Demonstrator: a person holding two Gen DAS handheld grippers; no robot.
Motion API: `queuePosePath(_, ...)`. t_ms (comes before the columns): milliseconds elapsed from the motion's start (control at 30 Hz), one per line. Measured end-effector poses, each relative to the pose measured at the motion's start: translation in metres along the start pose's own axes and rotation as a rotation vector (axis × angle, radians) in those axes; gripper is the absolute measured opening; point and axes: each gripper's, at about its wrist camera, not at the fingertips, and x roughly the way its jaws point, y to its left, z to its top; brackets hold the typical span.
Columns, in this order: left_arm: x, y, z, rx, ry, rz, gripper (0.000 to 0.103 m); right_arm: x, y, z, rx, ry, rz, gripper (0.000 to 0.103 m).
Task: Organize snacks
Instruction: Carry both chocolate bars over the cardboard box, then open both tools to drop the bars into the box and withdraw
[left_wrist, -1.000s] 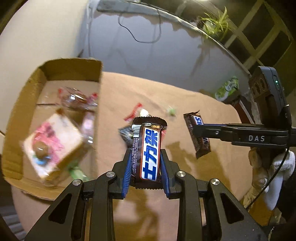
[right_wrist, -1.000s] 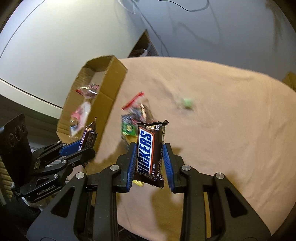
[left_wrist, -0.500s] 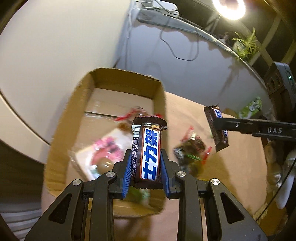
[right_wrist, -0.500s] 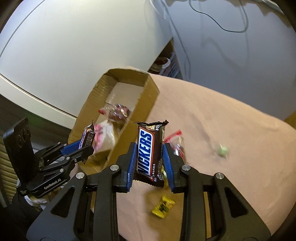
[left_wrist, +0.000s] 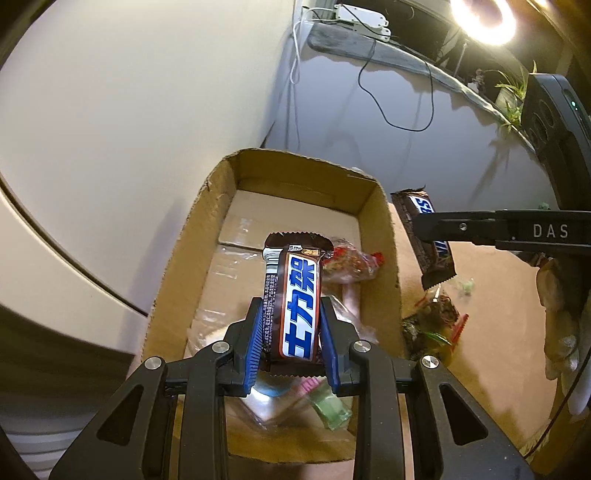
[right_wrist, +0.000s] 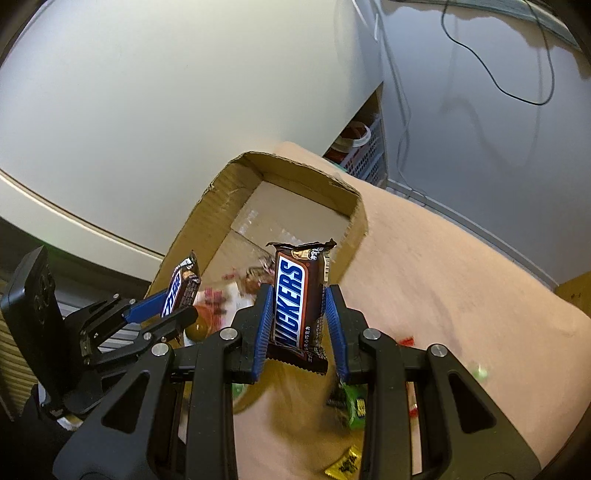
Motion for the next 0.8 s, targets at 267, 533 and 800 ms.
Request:
queuePosePath(267,0.007,0.008,0.005,-0.024,0.006,0.01,0.027,0.017,0.011,0.013,-0.023,0.028,-0.002,0.03)
queuePosePath(533,0.01,0.014,0.007,-0.04,0.01,0.015,0.027,0.03,0.017,0.018,-0.038,0.052,-0.014,0.03)
queuePosePath(800,0.011,0.013,0.007,-0.038,0.012,0.012,0.027,0.036,0.02,0.021,-0.054,0.069,-0.019,0.03)
